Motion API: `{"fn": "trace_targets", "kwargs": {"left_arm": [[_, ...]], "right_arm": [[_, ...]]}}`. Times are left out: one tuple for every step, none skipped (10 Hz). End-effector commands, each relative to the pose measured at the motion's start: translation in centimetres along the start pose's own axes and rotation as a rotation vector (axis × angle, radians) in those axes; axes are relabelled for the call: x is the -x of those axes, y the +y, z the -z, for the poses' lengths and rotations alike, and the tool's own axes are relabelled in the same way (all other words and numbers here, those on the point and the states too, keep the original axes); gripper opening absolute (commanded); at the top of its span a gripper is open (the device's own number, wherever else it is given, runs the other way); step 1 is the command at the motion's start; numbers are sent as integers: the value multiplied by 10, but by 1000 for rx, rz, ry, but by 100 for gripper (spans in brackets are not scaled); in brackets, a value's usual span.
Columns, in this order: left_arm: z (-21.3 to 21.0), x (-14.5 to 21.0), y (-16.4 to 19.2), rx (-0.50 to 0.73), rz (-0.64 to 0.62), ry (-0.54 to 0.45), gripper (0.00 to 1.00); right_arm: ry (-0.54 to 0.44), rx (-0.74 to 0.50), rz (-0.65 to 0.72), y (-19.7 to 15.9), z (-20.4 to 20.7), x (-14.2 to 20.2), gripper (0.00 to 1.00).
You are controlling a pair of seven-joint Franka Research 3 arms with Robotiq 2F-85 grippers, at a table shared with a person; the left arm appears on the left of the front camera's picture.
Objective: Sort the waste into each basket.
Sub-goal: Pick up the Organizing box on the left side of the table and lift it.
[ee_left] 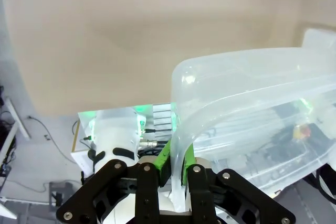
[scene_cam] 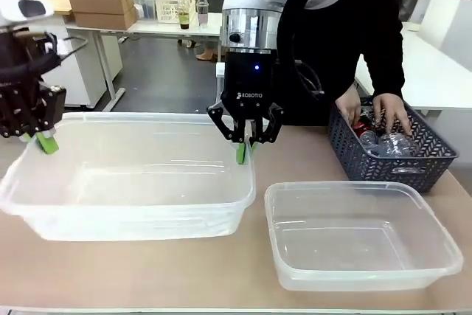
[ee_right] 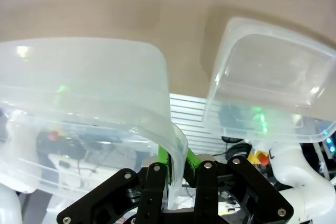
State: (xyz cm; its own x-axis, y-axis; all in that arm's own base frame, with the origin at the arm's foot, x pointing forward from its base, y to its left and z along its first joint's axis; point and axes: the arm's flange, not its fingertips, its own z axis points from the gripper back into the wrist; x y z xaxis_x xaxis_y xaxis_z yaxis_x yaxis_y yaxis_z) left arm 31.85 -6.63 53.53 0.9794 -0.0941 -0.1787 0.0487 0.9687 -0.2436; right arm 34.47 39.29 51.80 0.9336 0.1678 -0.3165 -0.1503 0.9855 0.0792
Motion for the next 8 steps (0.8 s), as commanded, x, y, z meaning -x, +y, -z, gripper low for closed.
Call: {"fn": "trace_targets", "kwargs": {"left_arm": [[17,12,13,-15,-10,-17,0],[17,12,13,-15,-10,-17,0],[11,3,5,-4,-9,8,7],[14,-3,-13,10,43,20,7],[11,-17,-39,-1,53,2,7],[12,-32,-77,-21,79,8,7],[19,-37,-117,-39,126,22,7],[28,-36,-152,-44,220,28,7]], "right_arm": [[-38,24,15,4,-1,1,0],[-38,24,15,4,-1,1,0],[-7,2,0,2,-1,1,6],[19,11,37,-18,8,-2,6],[9,27,20,-40,9,-1,6],[23,31,4,-68,7,7,6],[37,53,16,-95,4,18,6],[42,61,30,-121,3,33,6]]}}
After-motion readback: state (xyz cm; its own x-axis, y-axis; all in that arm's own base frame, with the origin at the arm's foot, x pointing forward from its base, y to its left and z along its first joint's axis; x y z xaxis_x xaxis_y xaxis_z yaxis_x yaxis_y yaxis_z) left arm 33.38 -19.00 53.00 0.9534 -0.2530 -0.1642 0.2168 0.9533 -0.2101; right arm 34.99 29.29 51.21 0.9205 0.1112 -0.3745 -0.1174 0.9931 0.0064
